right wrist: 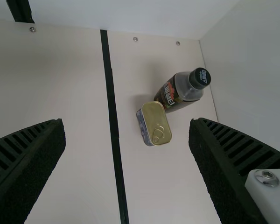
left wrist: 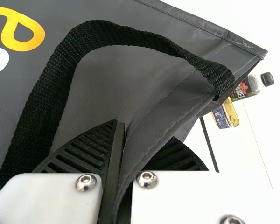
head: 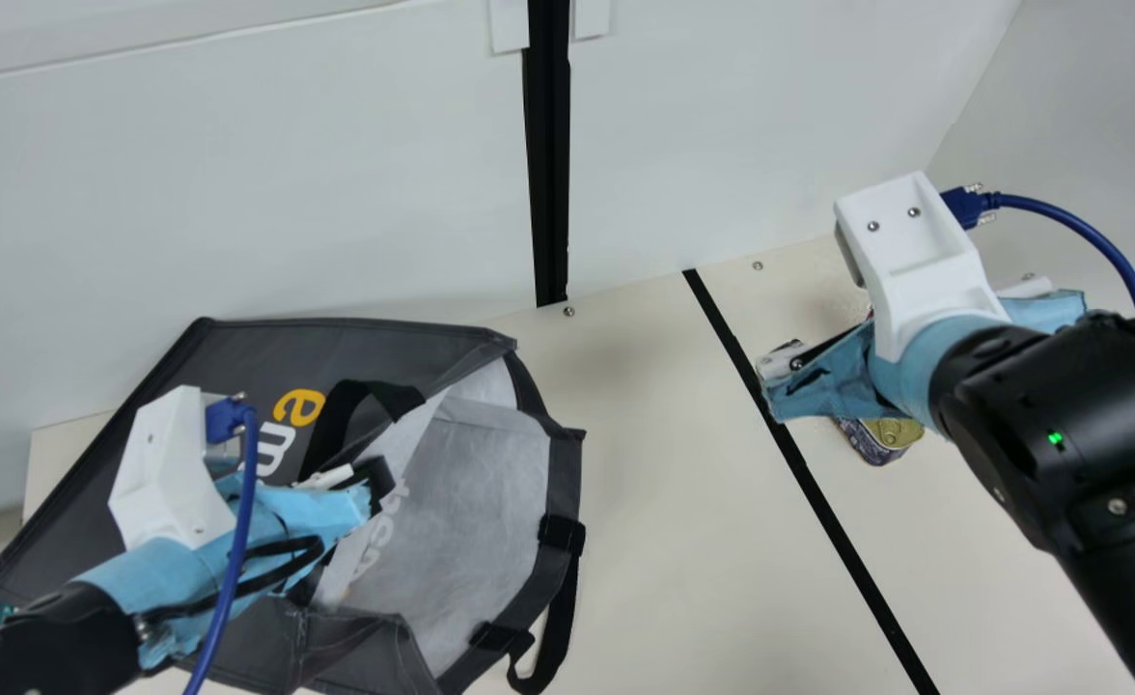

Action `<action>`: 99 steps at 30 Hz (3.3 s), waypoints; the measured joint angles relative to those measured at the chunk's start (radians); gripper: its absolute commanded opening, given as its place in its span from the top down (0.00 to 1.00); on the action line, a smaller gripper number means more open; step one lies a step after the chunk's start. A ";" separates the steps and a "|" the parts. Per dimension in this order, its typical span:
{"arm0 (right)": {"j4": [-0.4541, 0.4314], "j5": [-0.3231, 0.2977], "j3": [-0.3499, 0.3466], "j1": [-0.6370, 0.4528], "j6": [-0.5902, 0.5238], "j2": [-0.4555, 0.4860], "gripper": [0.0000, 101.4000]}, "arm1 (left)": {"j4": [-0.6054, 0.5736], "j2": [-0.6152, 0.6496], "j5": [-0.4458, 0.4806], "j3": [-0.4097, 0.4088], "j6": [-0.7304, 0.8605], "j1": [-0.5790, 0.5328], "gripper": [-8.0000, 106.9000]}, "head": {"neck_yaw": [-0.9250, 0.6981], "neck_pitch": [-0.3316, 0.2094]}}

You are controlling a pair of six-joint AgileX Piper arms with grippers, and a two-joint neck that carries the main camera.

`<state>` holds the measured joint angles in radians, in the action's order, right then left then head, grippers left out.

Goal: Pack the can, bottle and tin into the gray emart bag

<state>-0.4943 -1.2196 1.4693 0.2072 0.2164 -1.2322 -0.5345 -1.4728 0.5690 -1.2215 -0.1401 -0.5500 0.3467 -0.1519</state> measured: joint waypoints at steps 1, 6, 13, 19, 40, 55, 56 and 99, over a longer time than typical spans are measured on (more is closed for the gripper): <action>0.002 0.000 0.006 -0.001 0.000 -0.008 0.10 | 0.000 0.000 0.000 0.000 0.000 0.000 0.84 | 0.002 0.000; 0.007 0.000 0.038 -0.009 0.000 -0.046 0.10 | 0.000 0.000 0.000 0.000 0.000 0.000 0.84 | 0.002 0.000; 0.022 0.000 0.084 -0.028 -0.012 -0.094 0.10 | 0.000 0.000 0.000 0.000 0.000 0.000 0.84 | 0.002 0.000; 0.037 0.000 0.116 -0.050 -0.030 -0.130 0.10 | 0.000 0.000 0.000 0.000 0.000 0.000 0.84 | 0.002 0.000; 0.123 0.104 0.084 -0.220 -0.128 -0.191 0.10 | 0.000 0.000 0.000 0.000 0.000 0.000 0.84 | 0.002 0.000; 0.191 0.174 0.062 -0.353 -0.216 -0.230 0.10 | 0.000 0.000 0.000 0.000 0.000 0.000 0.84 | 0.002 0.000; 0.196 0.177 0.062 -0.362 -0.222 -0.233 0.10 | 0.000 0.000 0.000 0.000 0.000 0.000 0.84 | 0.000 0.000; 0.374 0.190 0.293 -0.608 -0.331 -0.520 0.10 | 0.000 0.000 0.000 0.000 0.000 0.000 0.84 | 0.002 0.000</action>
<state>-0.1205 -1.0291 1.7628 -0.4012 -0.1148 -1.7518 -0.5345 -1.4728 0.5690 -1.2215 -0.1401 -0.5500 0.3482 -0.1519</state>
